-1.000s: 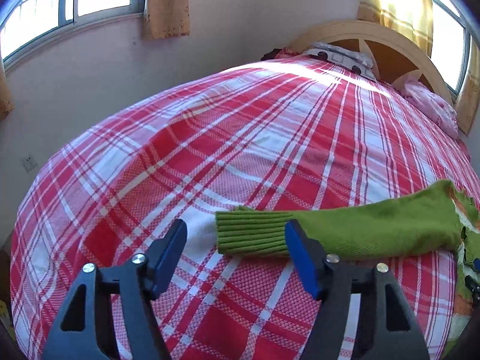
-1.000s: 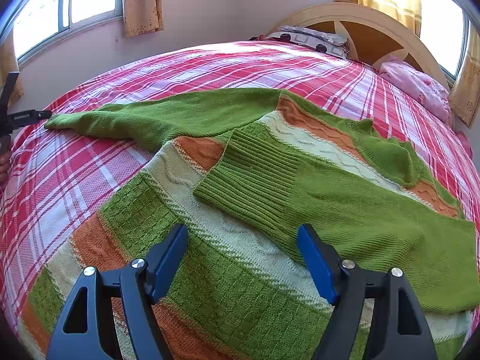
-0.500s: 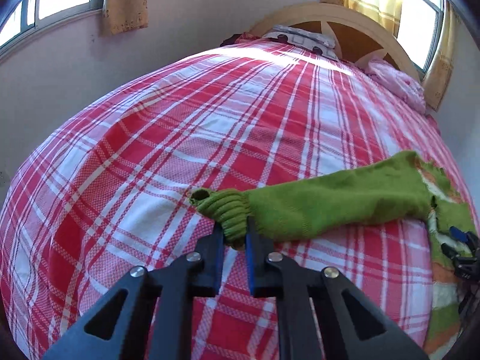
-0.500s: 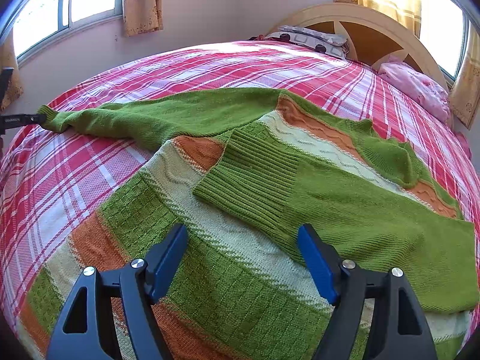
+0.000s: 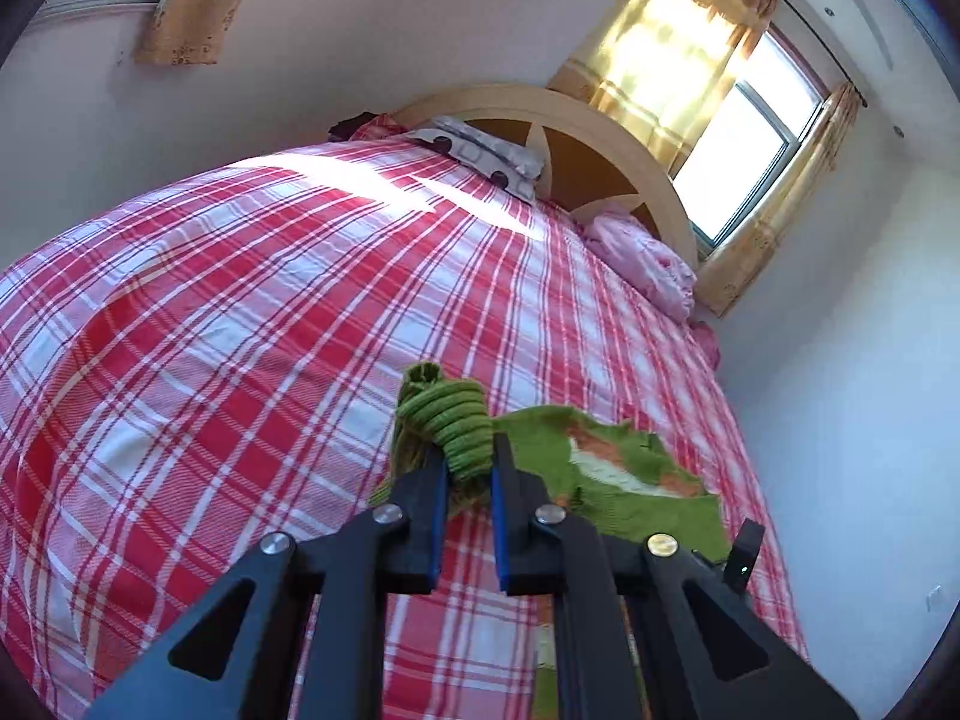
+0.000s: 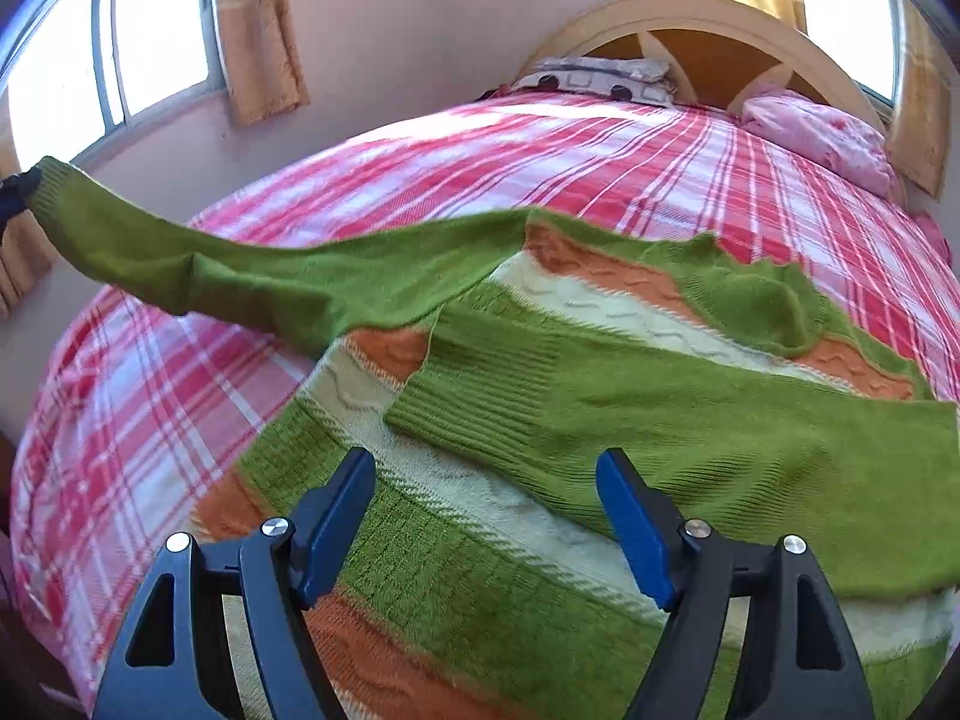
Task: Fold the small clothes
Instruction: 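Lift the held sleeve over the sweater body and open the left gripper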
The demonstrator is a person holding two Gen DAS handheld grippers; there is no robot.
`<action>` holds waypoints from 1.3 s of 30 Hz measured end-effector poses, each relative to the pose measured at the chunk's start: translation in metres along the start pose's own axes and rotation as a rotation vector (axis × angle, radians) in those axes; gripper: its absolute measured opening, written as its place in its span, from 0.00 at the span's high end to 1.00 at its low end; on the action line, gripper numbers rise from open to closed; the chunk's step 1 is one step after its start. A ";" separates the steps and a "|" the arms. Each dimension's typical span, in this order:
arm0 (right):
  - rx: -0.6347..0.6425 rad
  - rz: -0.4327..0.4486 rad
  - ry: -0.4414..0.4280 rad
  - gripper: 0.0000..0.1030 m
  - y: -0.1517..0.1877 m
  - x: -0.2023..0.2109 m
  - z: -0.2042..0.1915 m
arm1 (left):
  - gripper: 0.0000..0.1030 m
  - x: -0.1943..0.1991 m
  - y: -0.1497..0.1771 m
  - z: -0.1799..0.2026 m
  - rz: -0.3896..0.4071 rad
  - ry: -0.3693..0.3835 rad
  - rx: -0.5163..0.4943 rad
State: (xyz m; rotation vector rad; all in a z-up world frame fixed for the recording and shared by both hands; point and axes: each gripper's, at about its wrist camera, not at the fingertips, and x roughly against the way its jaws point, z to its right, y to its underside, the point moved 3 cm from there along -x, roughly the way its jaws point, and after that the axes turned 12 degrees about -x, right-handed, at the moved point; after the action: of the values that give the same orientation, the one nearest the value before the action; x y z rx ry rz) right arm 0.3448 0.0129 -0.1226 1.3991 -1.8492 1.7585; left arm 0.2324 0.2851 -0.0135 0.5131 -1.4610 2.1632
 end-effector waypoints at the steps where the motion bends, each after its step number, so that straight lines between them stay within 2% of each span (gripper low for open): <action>1: -0.006 0.009 -0.004 0.25 -0.002 0.008 0.003 | 0.88 0.002 -0.005 0.009 0.013 0.014 0.002; 9: -0.014 0.058 0.068 0.25 -0.001 0.063 0.035 | 0.88 -0.005 -0.037 0.071 0.064 0.124 0.005; 17: -0.036 0.087 0.088 0.25 0.026 0.108 0.070 | 0.88 -0.039 -0.054 0.151 0.043 0.209 -0.068; 25: -0.056 0.112 0.149 0.24 0.046 0.146 0.105 | 0.88 -0.080 -0.055 0.211 0.003 0.253 -0.109; 30: -0.078 0.109 0.153 0.24 0.063 0.157 0.120 | 0.88 -0.107 -0.052 0.249 -0.021 0.269 -0.149; 36: -0.087 0.091 0.161 0.24 0.082 0.159 0.133 | 0.88 -0.138 -0.035 0.293 -0.046 0.298 -0.180; 39: -0.108 0.081 0.161 0.24 0.089 0.157 0.140 | 0.88 -0.157 -0.020 0.310 -0.050 0.284 -0.197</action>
State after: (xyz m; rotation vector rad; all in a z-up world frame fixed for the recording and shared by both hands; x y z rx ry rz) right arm 0.2573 -0.1975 -0.1032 1.1244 -1.9067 1.7249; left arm 0.3853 -0.0248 0.0269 0.1624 -1.4630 1.9334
